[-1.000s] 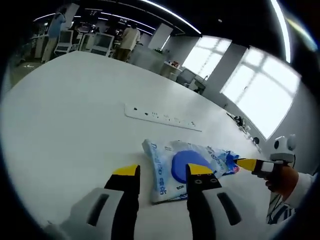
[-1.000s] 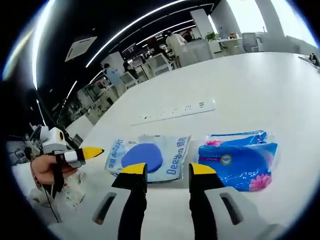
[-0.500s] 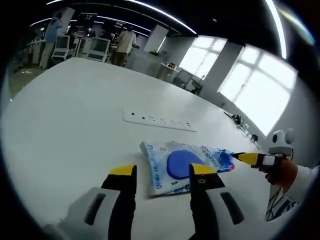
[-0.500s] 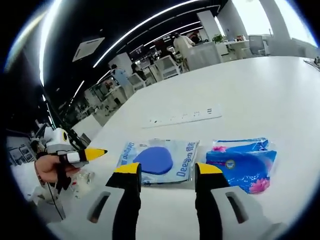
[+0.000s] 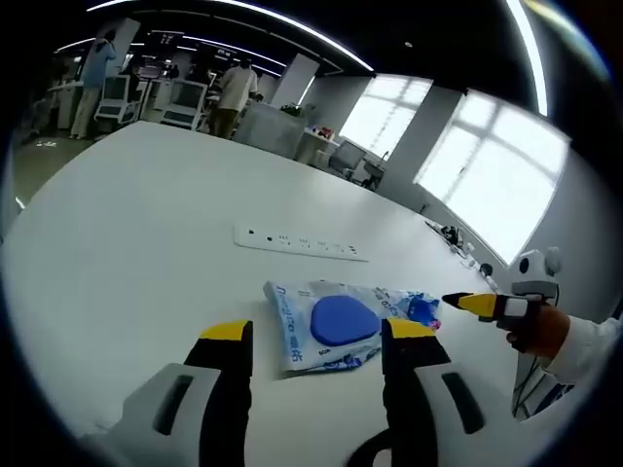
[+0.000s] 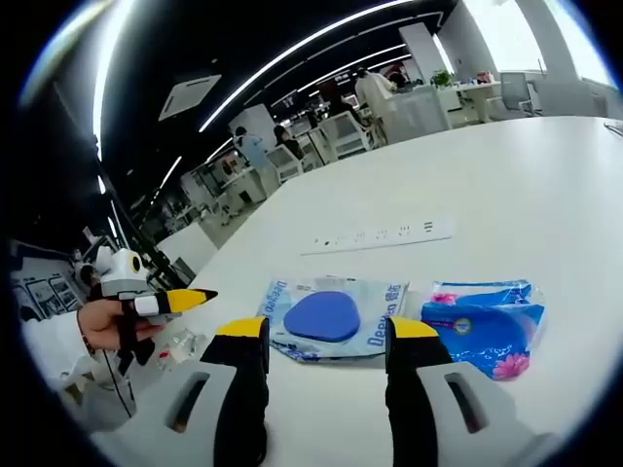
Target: Arrange the tabletop items into an orderly group along one side of the table until the central work area is clear of visible clutter.
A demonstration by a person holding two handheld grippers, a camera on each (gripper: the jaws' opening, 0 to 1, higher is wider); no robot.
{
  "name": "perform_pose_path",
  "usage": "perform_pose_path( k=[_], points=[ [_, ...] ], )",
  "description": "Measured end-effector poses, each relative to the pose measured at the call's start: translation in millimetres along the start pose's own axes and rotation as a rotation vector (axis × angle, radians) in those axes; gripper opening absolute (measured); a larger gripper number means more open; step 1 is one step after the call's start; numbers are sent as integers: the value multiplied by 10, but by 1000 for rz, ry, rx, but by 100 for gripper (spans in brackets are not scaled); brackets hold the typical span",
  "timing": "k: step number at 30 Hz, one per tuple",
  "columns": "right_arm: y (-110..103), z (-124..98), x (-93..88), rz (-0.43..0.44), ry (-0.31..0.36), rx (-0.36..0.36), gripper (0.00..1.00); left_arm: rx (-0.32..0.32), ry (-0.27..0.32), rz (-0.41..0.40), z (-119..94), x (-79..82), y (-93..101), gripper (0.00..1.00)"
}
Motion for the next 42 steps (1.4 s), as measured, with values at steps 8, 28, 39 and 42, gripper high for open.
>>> perform_pose_path(
  k=[8, 28, 39, 42],
  points=[
    [-99, -58, 28, -9, 4, 43, 49, -24, 6, 12, -201, 29, 48, 56],
    [-458, -241, 96, -56, 23, 152, 49, -26, 50, 56, -854, 62, 174, 61],
    [-771, -328, 66, -82, 26, 212, 48, -19, 75, 73, -1298, 14, 245, 63],
    [-876, -339, 41, -91, 26, 226, 49, -18, 78, 77, -1429, -13, 245, 63]
  ],
)
Point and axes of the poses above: the point that each gripper's makers call its tool centre point, and the gripper's own axes: z roughly forward along the fingers, y roughly to its right, x roughly out of its top, the point moved 9 cm from there along -z, roughly backward along the fingers
